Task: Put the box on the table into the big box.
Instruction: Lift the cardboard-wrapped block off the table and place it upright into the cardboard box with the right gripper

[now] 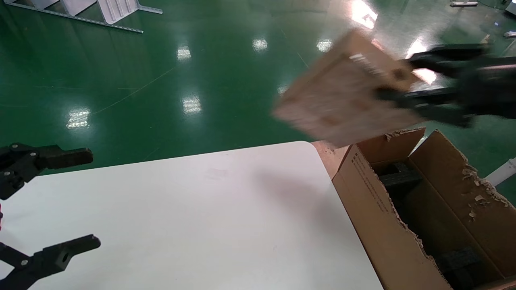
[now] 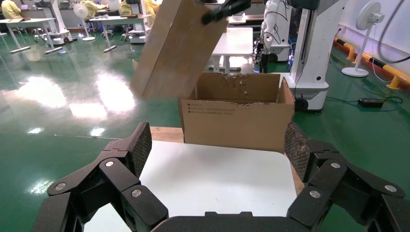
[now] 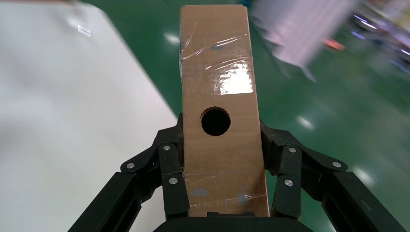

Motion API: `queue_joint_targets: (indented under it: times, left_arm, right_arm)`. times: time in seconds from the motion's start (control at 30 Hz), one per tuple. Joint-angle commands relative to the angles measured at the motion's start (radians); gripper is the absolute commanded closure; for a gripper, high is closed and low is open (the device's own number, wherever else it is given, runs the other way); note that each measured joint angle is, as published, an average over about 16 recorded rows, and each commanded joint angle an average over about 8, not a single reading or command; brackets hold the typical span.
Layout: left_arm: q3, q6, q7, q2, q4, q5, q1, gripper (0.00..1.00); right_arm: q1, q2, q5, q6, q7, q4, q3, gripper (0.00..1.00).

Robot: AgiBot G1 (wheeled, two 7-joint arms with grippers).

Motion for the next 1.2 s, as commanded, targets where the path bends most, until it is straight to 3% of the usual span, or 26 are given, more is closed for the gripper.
queue_joint_targets:
  times: [0.03, 0.2, 0.37, 0.83, 1.2]
  left_arm:
    - [0.000, 0.000, 0.000, 0.000, 0.000, 0.000, 0.000, 0.00]
    - [0.000, 0.000, 0.000, 0.000, 0.000, 0.000, 0.000, 0.00]
    - [0.000, 0.000, 0.000, 0.000, 0.000, 0.000, 0.000, 0.00]
    - [0.000, 0.000, 0.000, 0.000, 0.000, 0.000, 0.000, 0.00]
    - [0.000, 0.000, 0.000, 0.000, 0.000, 0.000, 0.000, 0.00]
  right_arm:
    - [0.004, 0.062, 0.009, 0.007, 0.003, -0.013, 0.017, 1.00]
    - [-0.035, 0.171, 0.014, 0.009, -0.038, -0.145, -0.007, 1.00]
    - [-0.081, 0.196, 0.047, -0.007, -0.101, -0.325, -0.065, 1.00]
    - [-0.216, 0.059, 0.186, -0.032, -0.297, -0.844, -0.126, 1.00]
    - [-0.297, -0.012, 0.218, -0.031, -0.402, -1.072, -0.089, 1.00]
